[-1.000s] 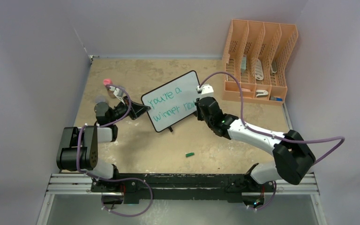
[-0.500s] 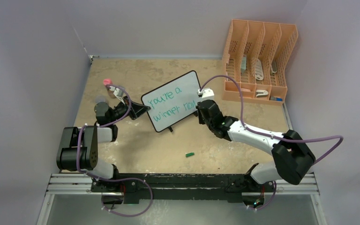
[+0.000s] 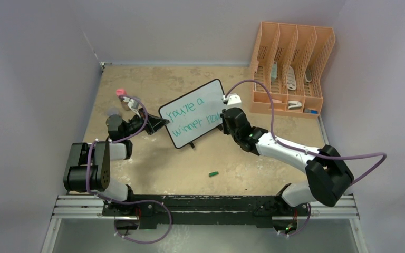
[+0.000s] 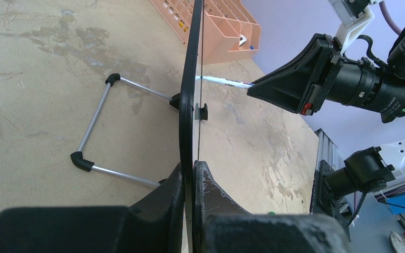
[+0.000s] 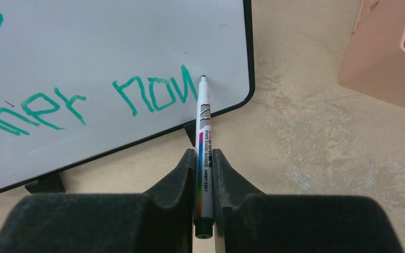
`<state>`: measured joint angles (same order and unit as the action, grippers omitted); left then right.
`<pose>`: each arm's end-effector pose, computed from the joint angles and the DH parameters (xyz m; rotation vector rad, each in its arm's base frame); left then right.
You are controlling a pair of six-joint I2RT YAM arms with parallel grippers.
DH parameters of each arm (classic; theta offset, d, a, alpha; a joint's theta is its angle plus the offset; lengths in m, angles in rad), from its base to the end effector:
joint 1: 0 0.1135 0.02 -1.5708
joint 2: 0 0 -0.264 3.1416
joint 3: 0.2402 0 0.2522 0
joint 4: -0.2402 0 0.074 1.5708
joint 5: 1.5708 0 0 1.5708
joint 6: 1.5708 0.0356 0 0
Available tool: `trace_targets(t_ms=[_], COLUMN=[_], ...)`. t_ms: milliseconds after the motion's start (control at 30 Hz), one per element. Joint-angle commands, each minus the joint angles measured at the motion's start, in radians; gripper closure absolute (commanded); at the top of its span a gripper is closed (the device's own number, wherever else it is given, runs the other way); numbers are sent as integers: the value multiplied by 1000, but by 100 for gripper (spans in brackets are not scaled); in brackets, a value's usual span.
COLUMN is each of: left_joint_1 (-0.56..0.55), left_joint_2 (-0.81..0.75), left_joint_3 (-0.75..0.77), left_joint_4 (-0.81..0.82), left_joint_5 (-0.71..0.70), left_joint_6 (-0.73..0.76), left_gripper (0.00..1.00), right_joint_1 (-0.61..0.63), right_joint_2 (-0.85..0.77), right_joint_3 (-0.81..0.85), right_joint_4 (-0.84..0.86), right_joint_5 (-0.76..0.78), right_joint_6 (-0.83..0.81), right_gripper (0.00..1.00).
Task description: Write a sentence on the whiteboard
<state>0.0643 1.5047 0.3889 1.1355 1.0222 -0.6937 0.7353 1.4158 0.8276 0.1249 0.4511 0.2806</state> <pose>0.2581 -0.0138 0.1851 0.2398 1.6947 -1.2613 0.2412 0.1972 0.2409 -0.1718 1.9826 0.1975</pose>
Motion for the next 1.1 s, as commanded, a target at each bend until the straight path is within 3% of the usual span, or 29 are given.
trace_targets(t_ms=[0, 367, 733, 933, 1067], left_joint_1=[5, 5, 5, 5, 5], left_joint_2=[-14, -15, -51, -74, -111], left_joint_3=[22, 19, 21, 17, 19], left_joint_4=[24, 19, -37, -64, -107], left_joint_5=[4, -2, -28, -45, -67], left_joint_6=[29, 31, 54, 58, 70], left_gripper=[100, 100, 100, 86, 71], right_joint_1=[-10, -18, -18, -18, -18], right_joint_2=[1, -14, -160, -229, -260], right_joint_3=[50, 57, 23, 10, 15], right_joint_4=[58, 53, 8, -7, -30], right_joint_5=[22, 15, -15, -5, 5], right_joint_6=[-21, -26, -27, -25, -29], right_gripper=[100, 100, 100, 100, 100])
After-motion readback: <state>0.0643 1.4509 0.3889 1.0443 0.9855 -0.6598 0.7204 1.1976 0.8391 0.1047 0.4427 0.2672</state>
